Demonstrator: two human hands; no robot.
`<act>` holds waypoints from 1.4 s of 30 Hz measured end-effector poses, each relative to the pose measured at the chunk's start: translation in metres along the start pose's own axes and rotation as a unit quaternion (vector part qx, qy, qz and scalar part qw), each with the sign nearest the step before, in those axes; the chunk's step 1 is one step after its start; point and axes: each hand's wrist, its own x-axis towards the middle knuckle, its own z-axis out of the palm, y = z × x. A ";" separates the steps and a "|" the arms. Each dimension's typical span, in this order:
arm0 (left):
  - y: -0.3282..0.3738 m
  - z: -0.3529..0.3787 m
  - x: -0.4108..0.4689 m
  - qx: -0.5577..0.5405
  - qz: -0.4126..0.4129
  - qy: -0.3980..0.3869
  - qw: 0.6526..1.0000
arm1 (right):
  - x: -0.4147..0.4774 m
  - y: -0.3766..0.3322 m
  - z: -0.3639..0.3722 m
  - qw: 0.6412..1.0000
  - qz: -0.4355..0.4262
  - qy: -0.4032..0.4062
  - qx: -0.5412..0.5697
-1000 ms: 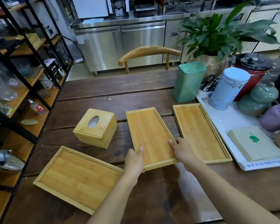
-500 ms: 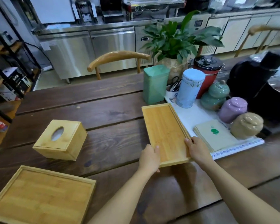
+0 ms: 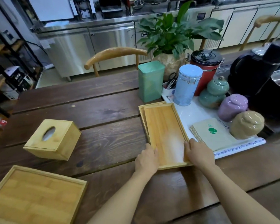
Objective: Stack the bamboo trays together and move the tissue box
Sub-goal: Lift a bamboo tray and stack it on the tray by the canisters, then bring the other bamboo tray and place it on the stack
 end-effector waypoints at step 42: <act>-0.258 -0.117 -0.185 -0.608 -0.462 0.245 0.598 | -0.215 -0.300 0.066 0.896 -0.138 -0.350 0.237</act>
